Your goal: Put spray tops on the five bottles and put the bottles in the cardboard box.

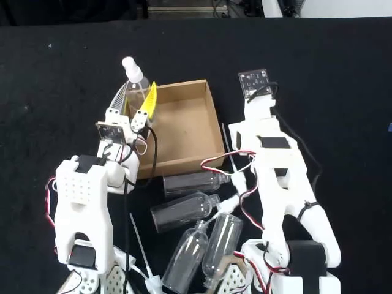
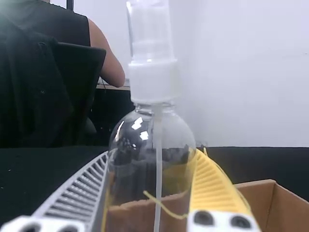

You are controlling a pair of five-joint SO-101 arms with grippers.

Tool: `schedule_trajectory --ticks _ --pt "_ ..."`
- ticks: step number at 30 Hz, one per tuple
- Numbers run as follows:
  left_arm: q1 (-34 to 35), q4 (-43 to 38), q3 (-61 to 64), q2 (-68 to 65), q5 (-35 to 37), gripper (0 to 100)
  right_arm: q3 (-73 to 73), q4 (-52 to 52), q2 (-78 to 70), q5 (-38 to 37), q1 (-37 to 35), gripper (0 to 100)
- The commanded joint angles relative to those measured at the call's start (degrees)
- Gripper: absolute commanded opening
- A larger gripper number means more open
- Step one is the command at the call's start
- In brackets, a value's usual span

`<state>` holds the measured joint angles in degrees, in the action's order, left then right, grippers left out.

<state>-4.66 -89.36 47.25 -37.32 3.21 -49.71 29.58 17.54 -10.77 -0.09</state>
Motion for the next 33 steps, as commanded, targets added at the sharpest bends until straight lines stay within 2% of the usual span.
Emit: schedule_trajectory --ticks 1,4,8,10,27,30,33 --pt "0.1 1.4 -1.6 -0.4 -0.1 3 0.4 -1.8 3.0 0.4 1.1 26.5" --pt "-0.1 1.4 -1.6 -0.4 -2.7 6 0.4 -1.8 3.0 0.4 1.1 26.5" --pt "-0.4 1.4 -1.4 -1.1 -3.6 18 0.4 -1.8 3.0 0.4 1.1 26.5" --pt "-0.4 1.5 -1.4 -1.1 -3.6 21 0.4 -1.8 3.0 0.4 1.1 26.5" --pt "0.0 1.8 -1.1 -1.1 -3.6 21 0.3 -1.8 3.0 0.4 1.1 26.5" --pt "0.0 6.7 -1.2 -0.5 -3.6 21 0.3 -1.8 3.0 0.4 1.1 26.5" --pt "0.1 6.4 -1.5 -0.5 -3.6 21 0.3 -1.8 3.0 0.4 1.1 26.5"
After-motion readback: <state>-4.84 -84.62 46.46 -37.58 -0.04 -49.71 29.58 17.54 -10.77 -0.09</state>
